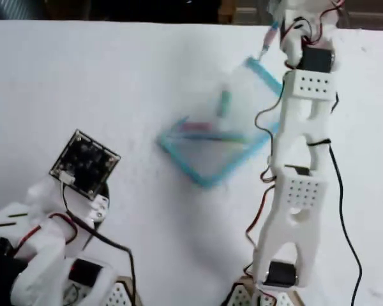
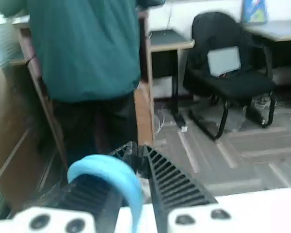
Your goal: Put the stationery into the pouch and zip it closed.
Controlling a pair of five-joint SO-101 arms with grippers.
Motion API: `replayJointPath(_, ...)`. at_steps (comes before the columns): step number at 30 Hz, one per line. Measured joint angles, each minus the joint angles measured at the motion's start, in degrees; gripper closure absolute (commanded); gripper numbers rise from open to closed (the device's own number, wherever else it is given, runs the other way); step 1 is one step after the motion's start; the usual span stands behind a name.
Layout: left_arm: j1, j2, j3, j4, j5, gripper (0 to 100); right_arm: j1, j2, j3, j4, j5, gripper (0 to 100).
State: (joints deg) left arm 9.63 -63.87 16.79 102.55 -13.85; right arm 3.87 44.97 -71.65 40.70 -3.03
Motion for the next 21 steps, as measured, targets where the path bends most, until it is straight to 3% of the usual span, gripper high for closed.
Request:
replayJointPath(5, 0.2, 0.0, 0.0, 0.0, 1.3, 98, -3.3, -2.3, -3.1, 9.6, 0.2, 98.1)
replayJointPath(10, 0.1, 0.0, 0.0, -0.6, 2.6, 98, -6.2, -6.6, -5.7, 20.5, 7.1, 97.1)
replayJointPath(13, 0.1, 0.0, 0.0, -1.7, 2.8, 98, -6.2, -7.6, -5.7, 28.9, 13.7, 87.6)
replayJointPath(18, 0.1, 0.0, 0.0, -5.1, 2.8, 97, -5.0, -7.6, -5.7, 48.4, 25.1, 62.1)
replayJointPath(21, -1.4, 0.0, 0.2, -9.0, 2.8, 97, -3.2, -7.6, -5.5, 58.1, 31.4, 59.6)
